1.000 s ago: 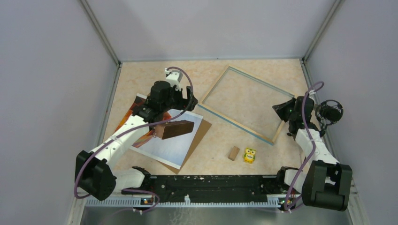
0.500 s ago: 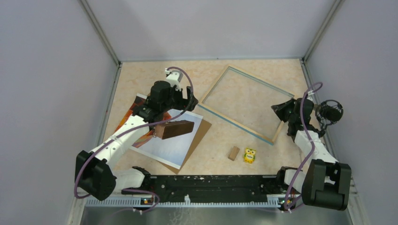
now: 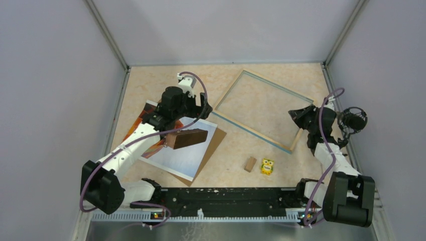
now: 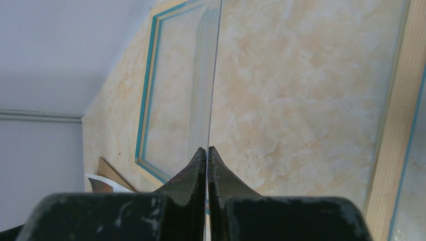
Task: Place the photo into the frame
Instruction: Place the photo frame item in the photo frame.
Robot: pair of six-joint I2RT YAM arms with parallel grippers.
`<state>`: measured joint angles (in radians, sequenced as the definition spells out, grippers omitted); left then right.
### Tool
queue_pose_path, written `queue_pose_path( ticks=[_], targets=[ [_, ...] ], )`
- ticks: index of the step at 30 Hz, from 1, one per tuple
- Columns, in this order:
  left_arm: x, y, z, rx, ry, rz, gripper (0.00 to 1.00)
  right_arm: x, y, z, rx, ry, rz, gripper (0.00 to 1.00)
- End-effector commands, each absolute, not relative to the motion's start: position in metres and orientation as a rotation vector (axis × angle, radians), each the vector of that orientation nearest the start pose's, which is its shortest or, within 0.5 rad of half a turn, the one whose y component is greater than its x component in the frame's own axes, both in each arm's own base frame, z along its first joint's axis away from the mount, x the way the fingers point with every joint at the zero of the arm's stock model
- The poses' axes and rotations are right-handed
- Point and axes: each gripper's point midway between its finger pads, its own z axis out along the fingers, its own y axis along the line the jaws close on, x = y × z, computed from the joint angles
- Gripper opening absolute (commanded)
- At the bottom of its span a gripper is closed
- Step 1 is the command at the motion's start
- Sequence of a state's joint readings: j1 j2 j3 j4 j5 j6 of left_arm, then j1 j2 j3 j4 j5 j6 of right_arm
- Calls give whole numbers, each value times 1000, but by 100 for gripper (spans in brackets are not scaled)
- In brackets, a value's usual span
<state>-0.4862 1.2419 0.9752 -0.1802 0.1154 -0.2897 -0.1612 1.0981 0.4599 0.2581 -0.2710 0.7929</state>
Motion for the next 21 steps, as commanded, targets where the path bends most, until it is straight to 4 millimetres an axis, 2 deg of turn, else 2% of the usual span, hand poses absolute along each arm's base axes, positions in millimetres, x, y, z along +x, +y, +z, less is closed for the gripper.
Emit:
queue_pose_path(
  ticks=[1,5,14,21],
  targets=[
    [336,-216,222,275,2011,-628,98,356,19,148,678,1808,680,0],
    [335,-216,222,276,2009,-627,99,355,16,142,690,1827,655,1],
    [335,-216,223,275,2008,-630,98,356,13,129,680,1872,614,25],
    [334,-216,224,276,2003,-635,98,355,5,114,696,1976,524,42]
  ],
)
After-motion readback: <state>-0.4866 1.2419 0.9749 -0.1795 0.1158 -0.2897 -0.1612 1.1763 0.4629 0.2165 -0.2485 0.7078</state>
